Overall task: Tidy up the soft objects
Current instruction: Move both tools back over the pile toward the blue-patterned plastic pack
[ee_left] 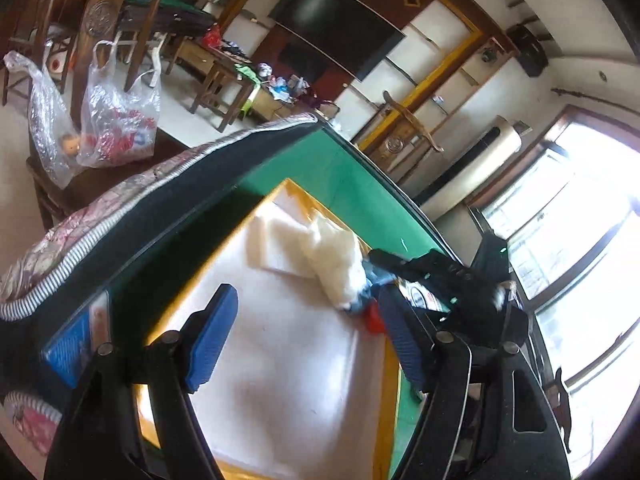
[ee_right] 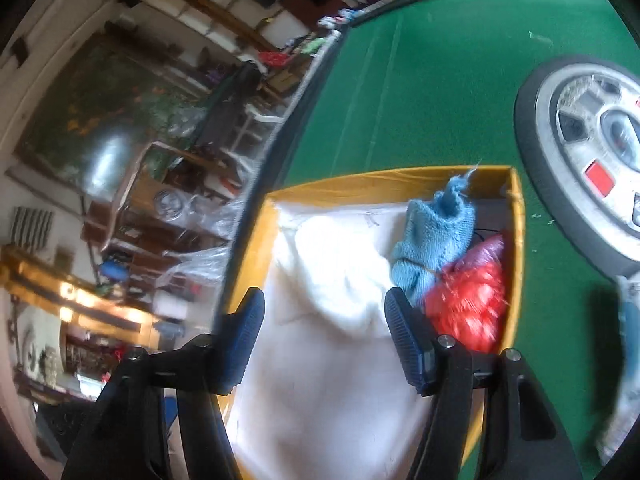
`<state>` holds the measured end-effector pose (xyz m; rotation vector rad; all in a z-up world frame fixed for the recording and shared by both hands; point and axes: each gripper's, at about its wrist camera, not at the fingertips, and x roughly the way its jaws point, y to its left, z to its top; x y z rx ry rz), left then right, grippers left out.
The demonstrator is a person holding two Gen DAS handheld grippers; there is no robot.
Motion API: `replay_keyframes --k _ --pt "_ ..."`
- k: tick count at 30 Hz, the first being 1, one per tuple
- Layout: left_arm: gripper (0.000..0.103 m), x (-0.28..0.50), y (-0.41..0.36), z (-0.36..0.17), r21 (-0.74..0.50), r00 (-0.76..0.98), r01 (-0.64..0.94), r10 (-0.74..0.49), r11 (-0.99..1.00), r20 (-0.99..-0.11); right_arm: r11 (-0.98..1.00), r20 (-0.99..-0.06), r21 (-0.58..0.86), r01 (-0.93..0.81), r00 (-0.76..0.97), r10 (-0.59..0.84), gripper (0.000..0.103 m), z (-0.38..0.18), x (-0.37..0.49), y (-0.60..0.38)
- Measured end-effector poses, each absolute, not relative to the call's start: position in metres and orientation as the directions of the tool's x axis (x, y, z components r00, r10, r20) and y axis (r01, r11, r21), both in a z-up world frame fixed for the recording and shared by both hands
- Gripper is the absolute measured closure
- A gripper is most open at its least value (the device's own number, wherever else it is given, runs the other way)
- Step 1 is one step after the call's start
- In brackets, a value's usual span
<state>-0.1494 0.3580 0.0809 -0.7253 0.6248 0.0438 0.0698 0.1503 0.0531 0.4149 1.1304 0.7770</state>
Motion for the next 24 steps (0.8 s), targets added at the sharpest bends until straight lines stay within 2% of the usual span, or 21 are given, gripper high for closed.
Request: replay_keyframes --k 4,6,9,13,19,24 --pt "0.03 -0.155 0.331 0.088 -0.573 0.818 -0.211 -0.177 0.792 -0.547 0.69 -0.617 0.573 -0.442 0.321 0.718 0.045 0.08 0.039 0.111" --pt "0.03 -0.158 0.314 0.091 -0.555 0.822 -0.191 -0.177 0.81 -0.541 0.744 -0.604 0.484 -0.461 0.438 0.665 0.044 0.098 0.02 0.086" --pt "0.03 -0.158 0.28 0.098 -0.49 0.823 -0.143 -0.172 0.86 -0.542 0.787 -0.554 0.447 -0.425 0.559 0.617 0.034 0.113 -0.002 0.032" --pt "0.03 -0.147 0.236 0.097 -0.449 0.796 -0.073 -0.22 0.89 -0.565 0.869 -0.519 0.385 -0.312 0.705 0.483 0.03 0.12 -0.011 -0.048" --pt "0.03 -0.118 0.18 0.071 -0.525 0.646 -0.011 -0.395 0.851 -0.653 0.864 -0.496 0.479 -0.156 0.763 0.414 0.03 0.099 0.007 -0.129" --pt "0.03 -0.107 0.144 0.063 -0.481 0.585 -0.026 -0.377 0.876 -0.718 0.864 -0.489 0.486 -0.129 0.779 0.391 0.03 0.076 0.012 -0.15"
